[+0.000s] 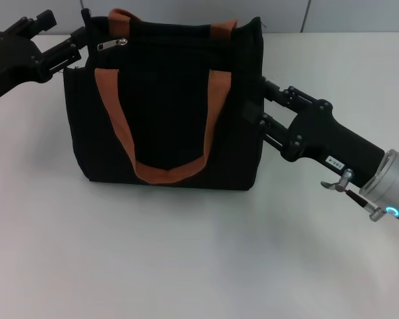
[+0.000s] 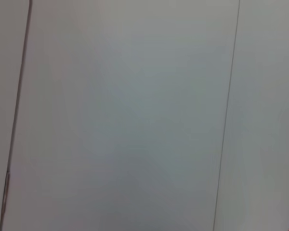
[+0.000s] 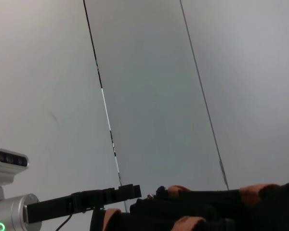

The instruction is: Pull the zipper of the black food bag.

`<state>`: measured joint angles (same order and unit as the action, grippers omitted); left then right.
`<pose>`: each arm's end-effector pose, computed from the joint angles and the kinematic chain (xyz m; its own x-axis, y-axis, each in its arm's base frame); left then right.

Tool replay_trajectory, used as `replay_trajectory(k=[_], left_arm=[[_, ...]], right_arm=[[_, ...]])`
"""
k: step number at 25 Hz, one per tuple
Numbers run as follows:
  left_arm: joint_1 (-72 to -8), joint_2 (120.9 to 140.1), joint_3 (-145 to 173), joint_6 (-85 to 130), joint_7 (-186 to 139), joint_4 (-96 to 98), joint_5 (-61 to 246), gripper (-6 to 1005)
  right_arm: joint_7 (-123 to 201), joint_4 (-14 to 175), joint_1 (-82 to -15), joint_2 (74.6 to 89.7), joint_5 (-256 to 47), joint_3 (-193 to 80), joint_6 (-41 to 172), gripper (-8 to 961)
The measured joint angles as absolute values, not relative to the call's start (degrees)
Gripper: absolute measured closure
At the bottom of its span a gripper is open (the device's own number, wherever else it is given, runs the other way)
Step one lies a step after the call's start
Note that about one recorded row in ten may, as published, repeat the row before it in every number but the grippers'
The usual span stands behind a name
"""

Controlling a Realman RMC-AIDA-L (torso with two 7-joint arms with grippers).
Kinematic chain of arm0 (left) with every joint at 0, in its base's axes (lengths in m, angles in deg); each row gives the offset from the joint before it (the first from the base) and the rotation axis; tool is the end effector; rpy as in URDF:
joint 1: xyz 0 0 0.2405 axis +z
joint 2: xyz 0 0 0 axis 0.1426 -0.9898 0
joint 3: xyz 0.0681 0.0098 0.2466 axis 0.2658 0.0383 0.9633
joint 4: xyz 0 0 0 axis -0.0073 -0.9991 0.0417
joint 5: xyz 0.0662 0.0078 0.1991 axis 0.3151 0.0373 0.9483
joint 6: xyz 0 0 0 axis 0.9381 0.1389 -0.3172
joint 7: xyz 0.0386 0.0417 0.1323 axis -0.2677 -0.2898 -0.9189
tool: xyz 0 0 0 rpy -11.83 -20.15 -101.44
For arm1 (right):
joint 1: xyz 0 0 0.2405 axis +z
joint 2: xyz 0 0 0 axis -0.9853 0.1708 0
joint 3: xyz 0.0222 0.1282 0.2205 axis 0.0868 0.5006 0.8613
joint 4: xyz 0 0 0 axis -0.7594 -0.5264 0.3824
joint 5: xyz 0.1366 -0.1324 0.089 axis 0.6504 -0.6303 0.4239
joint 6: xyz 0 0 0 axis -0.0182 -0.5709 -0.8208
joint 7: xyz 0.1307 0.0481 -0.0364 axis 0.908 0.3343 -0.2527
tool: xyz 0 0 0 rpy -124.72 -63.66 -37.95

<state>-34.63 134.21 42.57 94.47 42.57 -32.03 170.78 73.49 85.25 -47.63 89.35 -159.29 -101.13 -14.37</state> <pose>-0.2819 0.3555 0.0554 0.6464 0.0724 0.7595 0.6000 -0.6632 -0.4474 0.2474 0.2985 -0.0622 0.5394 -0.0728 -0.8389 -0.5312 -0.8024 -0.2719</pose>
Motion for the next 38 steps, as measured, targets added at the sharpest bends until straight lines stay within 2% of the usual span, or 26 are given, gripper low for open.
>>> replay_trajectory(k=[3,14,17,38], left_arm=[[-34.3,134.23,42.6,94.5,42.6,-32.0,170.5,200],[-34.3,134.23,42.6,94.7,42.6,-31.9,170.4,200],[-34.2,134.23,42.6,94.8,42.6,-31.9,170.4,200],[-31.9,134.15,42.1,94.4,41.6,-31.9,170.0,201]], right_arm=[[73.5,85.3,-47.7,89.35,-159.4,-101.1,-14.3,467],[78.6,84.5,-47.3,89.29,-159.6,-101.4,-12.7,701],[78.8,84.4,-47.1,89.27,-159.8,-101.6,-12.4,856],[79.1,81.7,-51.2,89.19,-159.5,-100.4,-16.7,854]])
